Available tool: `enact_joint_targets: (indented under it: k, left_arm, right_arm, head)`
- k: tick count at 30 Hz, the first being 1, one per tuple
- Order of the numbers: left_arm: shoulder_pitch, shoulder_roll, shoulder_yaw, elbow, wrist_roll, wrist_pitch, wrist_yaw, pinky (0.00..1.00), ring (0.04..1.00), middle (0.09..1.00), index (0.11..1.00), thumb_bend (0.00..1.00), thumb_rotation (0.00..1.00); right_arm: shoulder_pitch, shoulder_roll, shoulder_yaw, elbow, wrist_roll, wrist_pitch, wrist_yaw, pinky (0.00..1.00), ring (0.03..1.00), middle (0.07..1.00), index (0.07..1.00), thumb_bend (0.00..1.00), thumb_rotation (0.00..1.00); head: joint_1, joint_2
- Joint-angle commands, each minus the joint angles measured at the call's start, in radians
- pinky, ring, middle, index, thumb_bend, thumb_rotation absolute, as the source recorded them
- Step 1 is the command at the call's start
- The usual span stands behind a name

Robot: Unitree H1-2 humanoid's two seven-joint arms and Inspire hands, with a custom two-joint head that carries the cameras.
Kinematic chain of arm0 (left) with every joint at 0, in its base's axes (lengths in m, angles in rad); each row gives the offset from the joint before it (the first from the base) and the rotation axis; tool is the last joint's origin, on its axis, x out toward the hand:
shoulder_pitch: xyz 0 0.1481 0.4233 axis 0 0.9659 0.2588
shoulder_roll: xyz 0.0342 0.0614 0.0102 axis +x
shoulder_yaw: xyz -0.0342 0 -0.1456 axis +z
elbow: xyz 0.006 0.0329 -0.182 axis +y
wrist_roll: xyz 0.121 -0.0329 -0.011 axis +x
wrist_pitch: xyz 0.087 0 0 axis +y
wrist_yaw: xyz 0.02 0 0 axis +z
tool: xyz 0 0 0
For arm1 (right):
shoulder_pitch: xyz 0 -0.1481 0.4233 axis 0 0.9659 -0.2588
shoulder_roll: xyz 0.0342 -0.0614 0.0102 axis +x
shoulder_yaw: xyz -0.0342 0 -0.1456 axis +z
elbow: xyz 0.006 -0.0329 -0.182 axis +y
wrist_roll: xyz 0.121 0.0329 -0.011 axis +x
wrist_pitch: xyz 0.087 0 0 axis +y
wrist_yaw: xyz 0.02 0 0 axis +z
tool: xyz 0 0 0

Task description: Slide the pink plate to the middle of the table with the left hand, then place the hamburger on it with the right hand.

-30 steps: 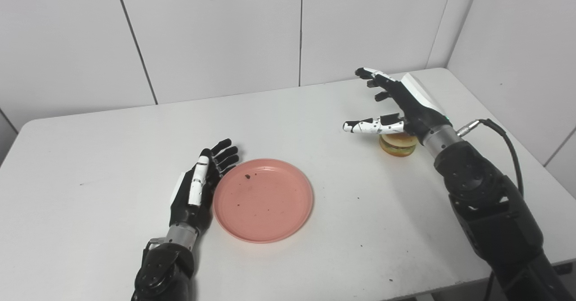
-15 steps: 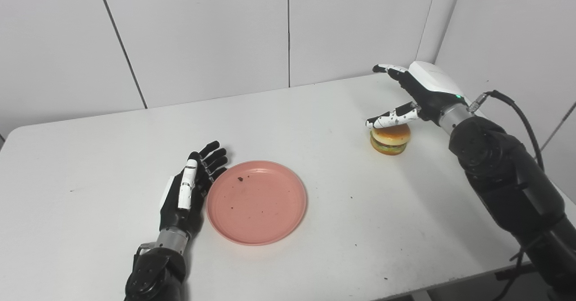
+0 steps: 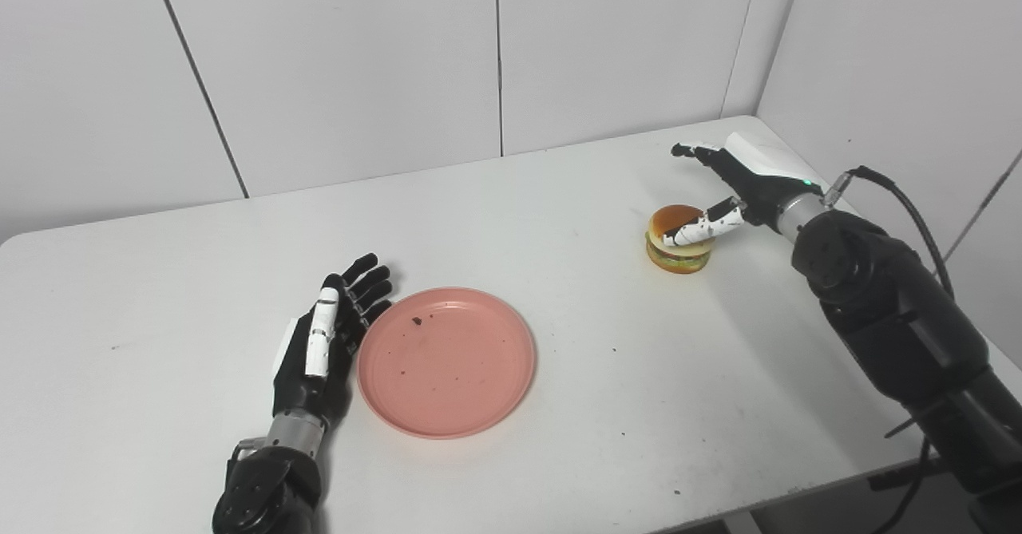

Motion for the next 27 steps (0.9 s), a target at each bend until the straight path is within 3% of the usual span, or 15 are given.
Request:
enact_joint_targets:
  k: [1,18,27]
  left_arm:
    - [0.002,0.006,0.002,0.012,0.0,0.029,0.004,0.85,0.854,0.83,0.796,0.38,1.0]
    - [0.012,0.002,0.0,-0.012,-0.001,0.047,0.008,0.84,0.845,0.822,0.79,0.38,1.0]
    - [0.018,-0.001,-0.002,-0.024,0.004,0.051,0.016,0.83,0.84,0.818,0.787,0.37,1.0]
  right_arm:
    - [-0.043,-0.029,-0.011,0.002,0.002,-0.041,-0.024,0.79,0.876,0.888,0.866,0.93,0.35]
    - [-0.087,-0.017,0.099,0.137,-0.037,-0.077,-0.02,0.76,0.876,0.906,0.887,0.96,0.43]
    - [-0.103,0.004,0.145,0.177,-0.059,-0.076,-0.019,0.76,0.876,0.911,0.895,0.94,0.41]
  head:
    - [0.0,0.0]
    - [0.004,0.008]
    - [0.009,0.014]
